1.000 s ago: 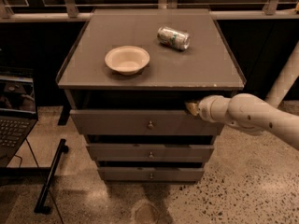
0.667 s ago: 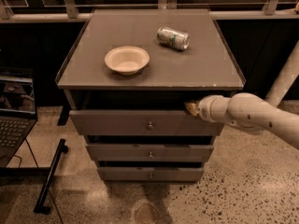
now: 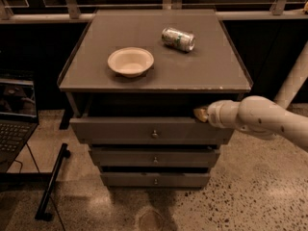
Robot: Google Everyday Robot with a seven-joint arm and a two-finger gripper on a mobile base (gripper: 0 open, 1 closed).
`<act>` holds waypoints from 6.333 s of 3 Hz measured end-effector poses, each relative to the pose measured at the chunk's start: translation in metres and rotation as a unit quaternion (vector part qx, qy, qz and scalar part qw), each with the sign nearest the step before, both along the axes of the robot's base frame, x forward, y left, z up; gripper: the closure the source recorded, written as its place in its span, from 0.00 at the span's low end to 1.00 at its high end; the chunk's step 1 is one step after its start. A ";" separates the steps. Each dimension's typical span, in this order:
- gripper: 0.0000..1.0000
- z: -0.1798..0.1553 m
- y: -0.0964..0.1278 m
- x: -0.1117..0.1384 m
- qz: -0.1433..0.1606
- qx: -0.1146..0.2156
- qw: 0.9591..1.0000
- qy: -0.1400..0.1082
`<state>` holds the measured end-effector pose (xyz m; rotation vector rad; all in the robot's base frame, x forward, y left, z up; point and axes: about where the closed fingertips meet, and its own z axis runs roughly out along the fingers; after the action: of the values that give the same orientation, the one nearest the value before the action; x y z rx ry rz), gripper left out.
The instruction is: Open top drawer
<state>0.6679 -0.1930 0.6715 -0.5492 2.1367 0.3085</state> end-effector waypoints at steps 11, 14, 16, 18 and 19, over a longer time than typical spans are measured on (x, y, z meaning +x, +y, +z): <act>1.00 0.001 -0.018 -0.054 -0.028 0.001 0.993 0.114; 1.00 -0.002 -0.027 -0.079 -0.034 0.016 0.989 0.146; 1.00 -0.002 -0.035 -0.109 -0.035 0.041 0.984 0.172; 1.00 -0.004 -0.045 -0.139 -0.031 0.070 0.975 0.206; 1.00 -0.005 -0.050 -0.156 -0.020 0.105 0.969 0.224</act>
Offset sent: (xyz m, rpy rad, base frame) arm -0.1177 -0.0410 0.0297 0.1561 0.2830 -0.1160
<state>0.5123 -0.2431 0.6665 -0.3336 2.5032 0.6819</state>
